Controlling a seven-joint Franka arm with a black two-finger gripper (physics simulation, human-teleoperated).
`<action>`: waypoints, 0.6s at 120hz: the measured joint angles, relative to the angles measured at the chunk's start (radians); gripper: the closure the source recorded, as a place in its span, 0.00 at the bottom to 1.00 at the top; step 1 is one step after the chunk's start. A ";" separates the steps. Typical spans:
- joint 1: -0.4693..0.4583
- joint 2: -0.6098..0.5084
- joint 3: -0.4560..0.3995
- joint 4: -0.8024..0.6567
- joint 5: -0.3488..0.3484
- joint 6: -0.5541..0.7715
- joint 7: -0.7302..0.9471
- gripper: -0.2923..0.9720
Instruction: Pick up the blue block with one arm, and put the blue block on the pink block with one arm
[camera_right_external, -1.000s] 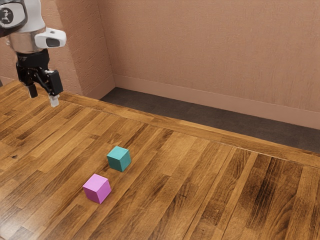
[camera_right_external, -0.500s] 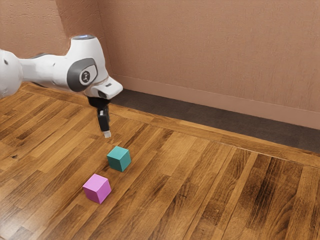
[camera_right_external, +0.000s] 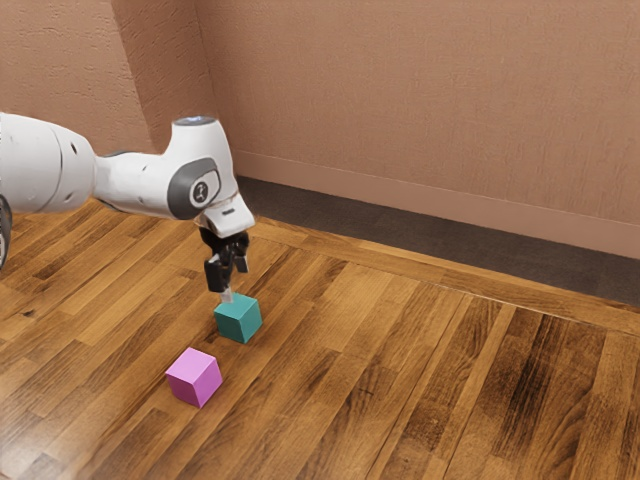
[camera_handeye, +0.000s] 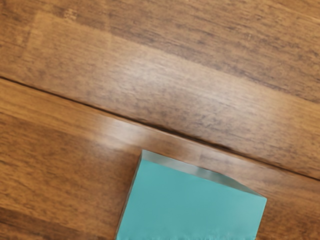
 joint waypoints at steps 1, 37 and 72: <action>0.000 -0.003 -0.001 -0.004 0.000 0.001 0.004 0.23; 0.032 0.001 -0.024 -0.081 0.004 0.108 0.130 0.23; 0.039 0.077 -0.024 -0.064 0.002 0.185 0.204 0.23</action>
